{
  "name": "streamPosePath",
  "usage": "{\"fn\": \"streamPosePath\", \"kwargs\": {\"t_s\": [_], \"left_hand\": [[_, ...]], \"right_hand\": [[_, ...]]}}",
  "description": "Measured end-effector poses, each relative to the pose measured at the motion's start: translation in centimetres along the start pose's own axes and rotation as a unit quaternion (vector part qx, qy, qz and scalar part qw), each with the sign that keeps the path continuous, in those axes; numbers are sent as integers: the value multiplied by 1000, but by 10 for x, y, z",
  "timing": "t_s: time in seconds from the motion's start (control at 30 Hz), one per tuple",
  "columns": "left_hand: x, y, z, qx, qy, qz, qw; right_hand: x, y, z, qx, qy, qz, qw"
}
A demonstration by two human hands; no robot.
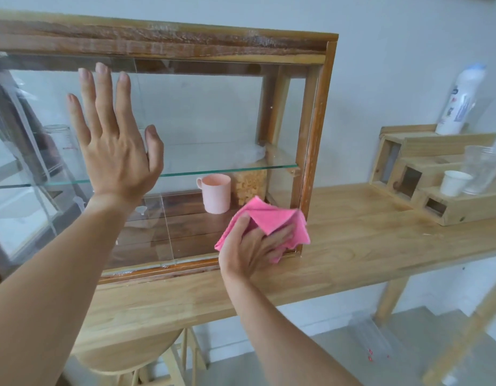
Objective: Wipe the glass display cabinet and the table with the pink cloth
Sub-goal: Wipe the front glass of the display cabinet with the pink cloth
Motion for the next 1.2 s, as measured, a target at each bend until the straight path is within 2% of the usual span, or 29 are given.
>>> {"fn": "streamPosePath", "kwargs": {"t_s": [0.07, 0.13, 0.2, 0.27, 0.3, 0.37, 0.43, 0.53, 0.6, 0.67, 0.7, 0.77, 0.83, 0.9, 0.97, 1.1, 1.2], "left_hand": [[0, 0, -1, 1, 3, 0, 1000], [-1, 0, -1, -1, 2, 0, 1000], [-1, 1, -1, -1, 3, 0, 1000], [-1, 1, -2, 1, 6, 0, 1000], [-2, 1, -2, 2, 7, -1, 1000], [-2, 0, -2, 4, 10, -1, 1000], [-1, 0, -1, 5, 8, -3, 1000], [-1, 1, -1, 7, 6, -4, 1000], [-1, 1, 0, 5, 8, -4, 1000], [-2, 0, -1, 4, 8, -4, 1000], [-2, 0, -1, 3, 8, -3, 1000], [-2, 1, -1, 2, 8, -3, 1000], [-2, 0, -1, 6, 10, -6, 1000], [-1, 0, 0, 7, 8, -10, 1000], [1, 1, 1, 6, 5, -13, 1000], [1, 1, 1, 3, -4, -15, 1000], [1, 1, 0, -2, -3, -13, 1000]], "right_hand": [[5, -2, -5, 86, -49, 9, 995], [4, -5, 12, 95, -70, -3, 993], [0, -8, 41, -22, -31, -25, 999], [3, -9, 67, -176, 58, -14, 983], [6, -10, 74, -213, 99, -9, 972], [9, -12, 76, -221, 123, -11, 967], [9, -11, 67, -184, 108, -11, 977], [4, -7, 34, 4, 15, 0, 1000], [1, -5, 15, 128, -60, 1, 990], [1, -6, 15, 166, -81, 9, 983], [2, -8, 21, 142, -70, 10, 987], [4, -7, 42, -12, 6, 19, 1000], [7, -1, 59, -200, 115, 27, 973], [8, -1, 57, -265, 161, 30, 950], [8, -4, 47, -250, 156, 27, 955], [0, -16, 18, -65, 52, -36, 996], [-1, -19, 11, -44, 27, -53, 997]]}}
Point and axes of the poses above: each hand's wrist, its own y-axis away from the middle knuckle, its own x-axis out of the palm, z = x × y, the point moved 5 cm from there along -y, towards the middle knuckle, and after that the axes turned 8 degrees about z, right-handed, at the moved point
